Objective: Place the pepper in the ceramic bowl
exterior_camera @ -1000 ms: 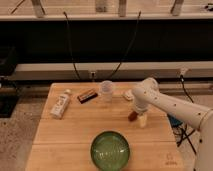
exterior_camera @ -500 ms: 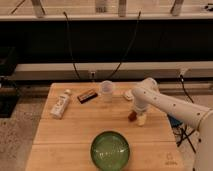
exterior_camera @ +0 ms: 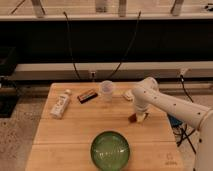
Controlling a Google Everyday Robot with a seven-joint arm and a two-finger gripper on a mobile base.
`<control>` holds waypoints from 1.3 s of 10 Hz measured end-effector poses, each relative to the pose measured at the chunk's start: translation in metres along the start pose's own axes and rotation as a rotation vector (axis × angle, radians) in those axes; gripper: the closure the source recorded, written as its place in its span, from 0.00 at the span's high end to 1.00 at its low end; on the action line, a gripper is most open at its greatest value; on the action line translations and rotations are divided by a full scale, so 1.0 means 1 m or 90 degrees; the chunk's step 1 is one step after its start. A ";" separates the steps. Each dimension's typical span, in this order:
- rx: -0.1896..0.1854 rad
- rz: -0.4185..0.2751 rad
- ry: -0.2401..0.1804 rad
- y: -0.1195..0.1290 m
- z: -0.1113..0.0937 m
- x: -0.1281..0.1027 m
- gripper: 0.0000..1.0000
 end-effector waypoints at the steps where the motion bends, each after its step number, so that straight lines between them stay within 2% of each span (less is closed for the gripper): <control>1: 0.002 -0.006 0.001 0.001 -0.001 -0.003 0.01; 3: -0.001 -0.011 0.003 0.005 -0.016 -0.009 0.01; 6: -0.002 -0.019 0.005 0.008 -0.022 -0.016 0.01; 13: -0.005 -0.056 0.011 0.017 -0.049 -0.050 0.01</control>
